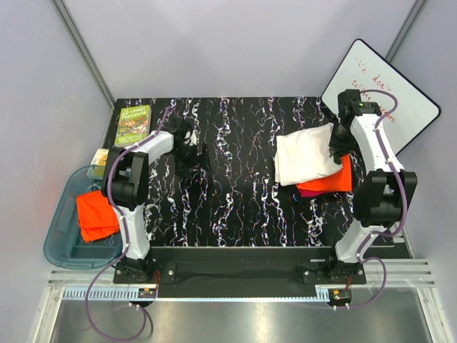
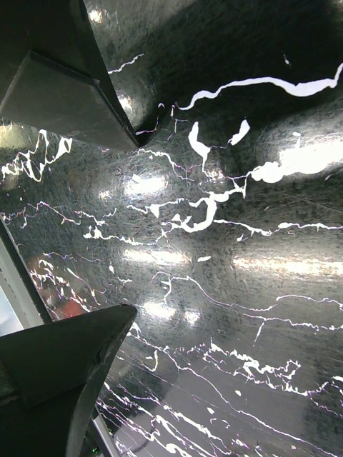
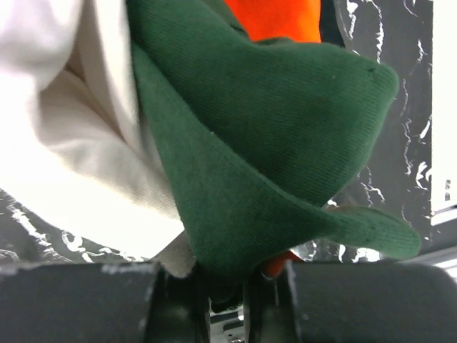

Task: Fold and stack the t-shirts
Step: Neatly place the folded tshirt to the corner

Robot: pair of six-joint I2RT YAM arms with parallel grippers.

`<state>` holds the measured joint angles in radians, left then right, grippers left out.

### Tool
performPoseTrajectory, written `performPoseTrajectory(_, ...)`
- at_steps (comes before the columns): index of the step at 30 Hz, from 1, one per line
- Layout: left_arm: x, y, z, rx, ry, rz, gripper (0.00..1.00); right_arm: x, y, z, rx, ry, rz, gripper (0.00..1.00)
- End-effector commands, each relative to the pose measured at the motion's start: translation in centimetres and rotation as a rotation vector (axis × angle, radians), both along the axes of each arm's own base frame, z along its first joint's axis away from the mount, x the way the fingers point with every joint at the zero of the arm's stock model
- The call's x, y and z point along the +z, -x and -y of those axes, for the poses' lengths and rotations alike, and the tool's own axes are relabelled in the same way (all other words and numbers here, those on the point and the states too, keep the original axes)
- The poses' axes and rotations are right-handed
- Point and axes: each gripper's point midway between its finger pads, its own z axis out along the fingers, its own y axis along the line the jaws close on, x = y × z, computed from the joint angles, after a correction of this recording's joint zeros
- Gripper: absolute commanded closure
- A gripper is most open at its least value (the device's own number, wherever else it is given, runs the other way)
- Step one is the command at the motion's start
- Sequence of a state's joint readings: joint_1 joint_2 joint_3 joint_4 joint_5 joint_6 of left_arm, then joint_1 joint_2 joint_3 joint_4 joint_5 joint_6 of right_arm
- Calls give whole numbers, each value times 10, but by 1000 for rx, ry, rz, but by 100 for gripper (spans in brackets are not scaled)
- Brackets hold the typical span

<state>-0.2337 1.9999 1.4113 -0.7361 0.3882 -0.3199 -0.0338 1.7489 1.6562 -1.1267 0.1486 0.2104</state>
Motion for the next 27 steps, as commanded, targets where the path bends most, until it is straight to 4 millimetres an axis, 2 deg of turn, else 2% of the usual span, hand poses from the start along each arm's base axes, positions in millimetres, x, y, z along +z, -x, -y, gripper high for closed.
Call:
performPoseTrajectory(1, -15, 12, -13, -11, -63, -39, 1, -30, 6, 25, -32, 92, -107, 82)
performPoseTrajectory(2, -15, 12, -14, -12, -66, -41, 1, -46, 7, 26, -42, 93, -153, 82)
performPoseTrajectory(5, -15, 13, -15, -14, -72, -43, 1, -71, 8, 34, -61, 128, -226, 82)
performPoseTrajectory(8, -16, 15, -15, -16, -72, -49, 1, -87, 7, 43, -77, 164, -276, 82)
performPoseTrajectory(10, -15, 17, -16, -17, -74, -49, 1, -87, 4, 43, -74, 164, -273, 82)
performPoseTrajectory(13, -16, 18, -18, -20, -83, -51, 1, -71, -5, 42, -58, 154, -224, 82)
performPoseTrajectory(14, -16, 19, -18, -18, -85, -52, 1, -59, -9, 43, -49, 158, -196, 82)
performPoseTrajectory(19, -18, 19, -17, -13, -82, -62, 1, -29, -1, 52, -28, 210, -181, 81)
performPoseTrajectory(22, -18, 18, -16, -12, -81, -59, 1, -31, 5, 59, -59, 218, -194, 81)
performPoseTrajectory(27, -18, 18, -16, -17, -86, -61, 1, -62, 20, 71, -113, 260, -297, 80)
